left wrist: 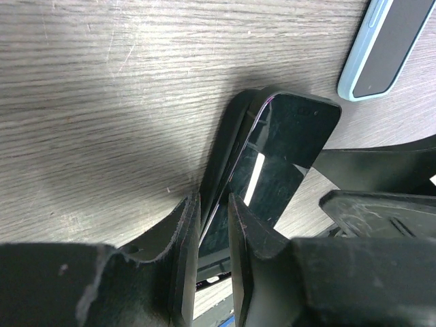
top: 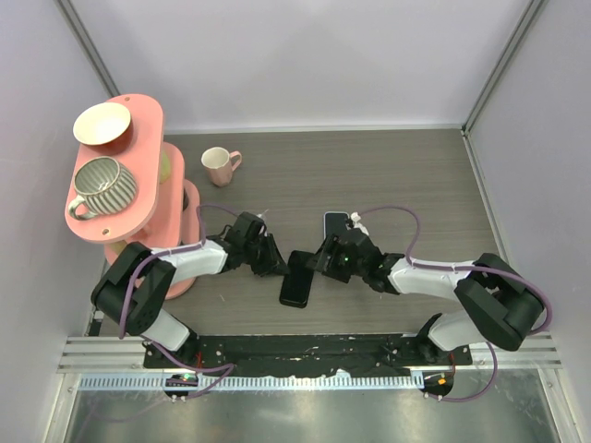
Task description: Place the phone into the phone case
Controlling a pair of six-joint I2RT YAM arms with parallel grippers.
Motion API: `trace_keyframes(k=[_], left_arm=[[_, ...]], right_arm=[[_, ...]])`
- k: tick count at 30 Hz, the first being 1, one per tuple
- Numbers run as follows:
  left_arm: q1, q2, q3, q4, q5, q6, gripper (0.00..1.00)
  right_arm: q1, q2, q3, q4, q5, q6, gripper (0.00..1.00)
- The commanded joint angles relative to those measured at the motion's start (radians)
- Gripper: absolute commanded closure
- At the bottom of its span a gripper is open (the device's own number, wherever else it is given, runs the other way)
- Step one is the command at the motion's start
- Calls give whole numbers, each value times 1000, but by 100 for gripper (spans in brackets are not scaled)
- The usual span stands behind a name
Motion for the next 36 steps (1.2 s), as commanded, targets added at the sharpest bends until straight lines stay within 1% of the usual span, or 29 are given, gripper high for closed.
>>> trace_keyframes(k=[1,6,8,11,14,15,16,17,18,19,20,23,28,30,32,36], left_arm=[[-14,-18,-32,-74,14,27,74],[-13,-6,-31,-63,20,22,74],[-13,-1,-37,-48,46,10,75],[-13,8,-55,13,96,-29,75],[-13,6,-66,26,100,-41,75],[-11,6,-68,29,98,-41,75],[-11,12,-68,30,97,-44,75],[-11,17,-68,41,98,-46,75],[-10,23,-74,52,113,-50,76],[-10,37,-77,66,121,-58,76],[-8,45,-81,98,127,-68,76],[-10,65,-95,141,144,-85,76],[-10,74,-106,185,172,-104,76],[-9,63,-124,207,178,-118,78],[-10,56,-140,253,199,-130,80],[-9,39,-149,299,232,-150,81]], right_arm=[[42,-24,61,-142,122,-31,33],[106,46,78,-105,148,4,32],[131,69,98,-106,159,13,31],[139,94,98,-80,170,33,30],[137,105,110,-44,165,16,30],[126,108,112,-27,135,7,30],[119,112,100,4,107,7,30],[108,111,89,86,75,8,30],[91,106,74,139,-1,11,30],[83,92,40,244,-29,19,30],[79,82,28,284,-52,22,30],[69,53,15,348,-120,10,30],[65,29,-42,433,-114,25,29],[60,45,-55,449,-122,33,29],[56,69,-63,507,-147,54,29],[48,98,-80,593,-186,93,29]])
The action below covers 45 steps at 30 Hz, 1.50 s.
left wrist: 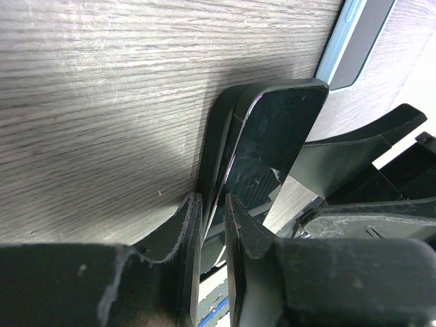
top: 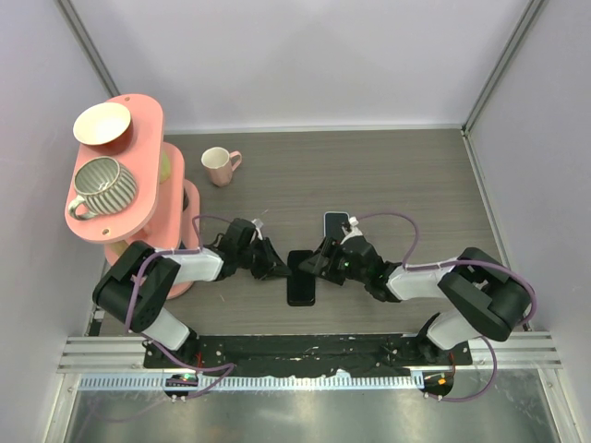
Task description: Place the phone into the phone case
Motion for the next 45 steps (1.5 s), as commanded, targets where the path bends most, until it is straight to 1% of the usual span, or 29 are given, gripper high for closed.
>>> trace_keyframes(k=[1,4,6,13,18,22,27,29,30,31,34,36,37,38,40,45], left_arm=[[-45,15,-29,62,103,-40,82],[-45,6,-35,85,124,-44,85],[-45,3,-37,97,139,-49,84],[-45,-7,-31,134,184,-63,84],[-42,-5,-31,142,193,-61,83],[-35,-3,-29,128,190,-40,80],[-32,-7,-17,111,184,-21,76],[-31,-10,-5,91,182,-6,76],[-31,-11,0,82,175,-1,76],[-31,-14,3,65,173,2,76],[-31,-19,17,39,166,19,76],[-31,-20,24,34,166,23,76],[-31,-19,26,36,166,25,76],[-32,-17,34,39,169,25,76],[-32,-14,46,53,179,25,76],[-32,-29,58,88,195,14,76]], right_arm=[[16,26,14,329,-142,87,30],[9,20,8,343,-159,90,30],[-13,17,-3,361,-183,99,30],[-59,49,-66,565,-269,179,30],[-63,89,-74,627,-311,202,30],[-63,118,-83,705,-335,234,30],[-63,123,-87,701,-340,232,30],[-63,118,-81,638,-332,220,30],[-63,115,-71,589,-316,211,30],[-63,106,-64,490,-300,179,31],[-65,80,-60,324,-236,138,31],[-65,61,-49,264,-221,105,31],[-65,54,-41,193,-213,88,31],[-65,43,-34,162,-211,58,31],[-66,35,-28,147,-214,47,30],[-65,12,-41,200,-251,38,29]])
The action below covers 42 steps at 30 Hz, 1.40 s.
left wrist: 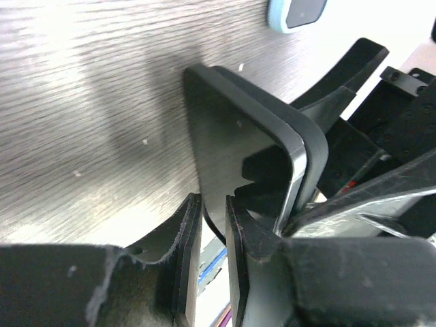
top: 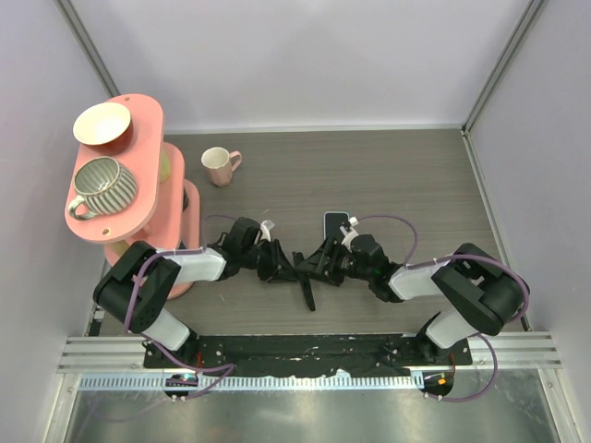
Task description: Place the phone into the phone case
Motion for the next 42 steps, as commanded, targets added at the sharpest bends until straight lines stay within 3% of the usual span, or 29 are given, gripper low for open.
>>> trace_keyframes(k=[1,11,15,20,25,27,32,35,41,42], left_arm=[[-6,-27,52,79,50,1,76],[-9,45,68,82,41,16,76],[-9,51,55,84,27,27,76],[-9,33,64,47,13,47,77],[-9,2,117,-97,-36,117,77],[-9,-6,135,-135,-58,136,76],[-9,10,153,-140,-53,131,76],[-8,-10,175,-173,-45,159,76],[-3,-131,371,-459,-93,329,62],[-3,-153,411,-477,-87,346,52]], right_arm=[[7,-39,14,7,-30,-46,28],[7,-12,-9,79,-62,-54,32],[7,-26,-26,70,-64,-75,45],[7,-61,-9,-50,-52,-166,54],[7,-146,40,-332,25,-270,63],[7,-175,53,-410,59,-307,72],[7,-154,52,-394,42,-316,90],[7,-140,32,-310,24,-299,95],[-14,-271,15,-239,-10,-306,96],[-22,-302,11,-221,-16,-312,96]])
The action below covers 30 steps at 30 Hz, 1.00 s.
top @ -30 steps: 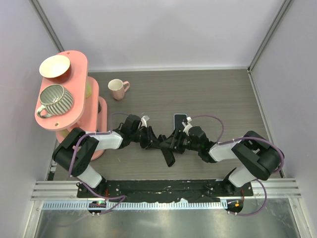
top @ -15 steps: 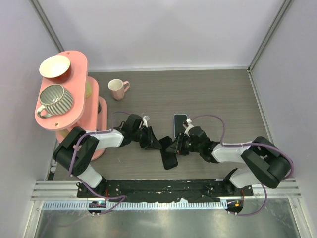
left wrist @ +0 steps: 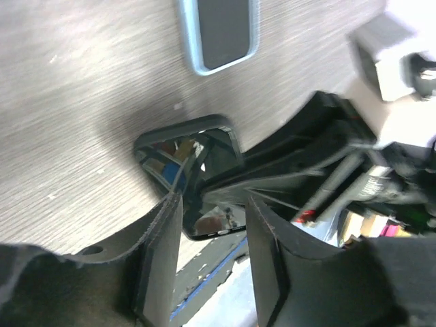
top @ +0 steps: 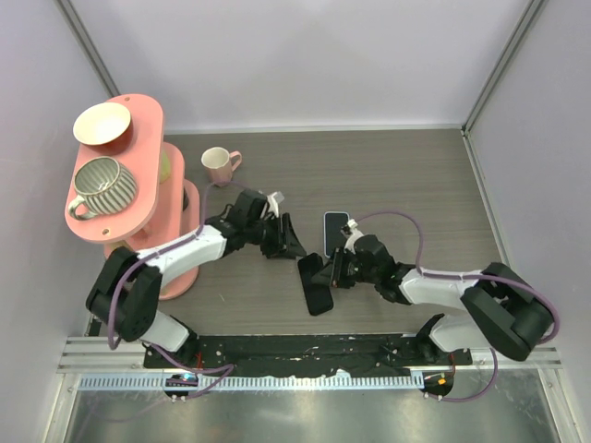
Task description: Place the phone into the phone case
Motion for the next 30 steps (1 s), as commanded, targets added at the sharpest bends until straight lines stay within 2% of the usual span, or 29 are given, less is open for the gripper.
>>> trace_keyframes(k=[1,3,6,9,12,14,18,22,24,30], left_arm=[[5,-144,165,-168,-20,147,47],[8,-204,203,-209,-40,170,37],[14,-286,212,-205,-32,198,31],[17,-328,214,-179,46,232,30],[17,-336,186,-98,207,246,31],[17,-340,135,33,329,215,32],[17,-342,58,269,442,105,32],[15,-327,5,476,503,-10,33],[14,-311,-15,598,528,-65,35],[-11,-236,-51,778,543,-197,48]], right_arm=[[-31,-165,-5,116,-24,-30,96],[-65,-283,-5,101,-6,-34,99],[-79,-462,-2,87,54,-89,99],[-81,-591,15,82,93,-132,99],[-79,-659,48,79,77,-160,99],[-84,-679,64,105,51,-163,99],[-84,-701,56,219,-2,-119,99],[-82,-691,10,398,-41,-97,96],[-82,-682,12,409,-52,-106,95],[-81,-615,45,475,-99,-100,91]])
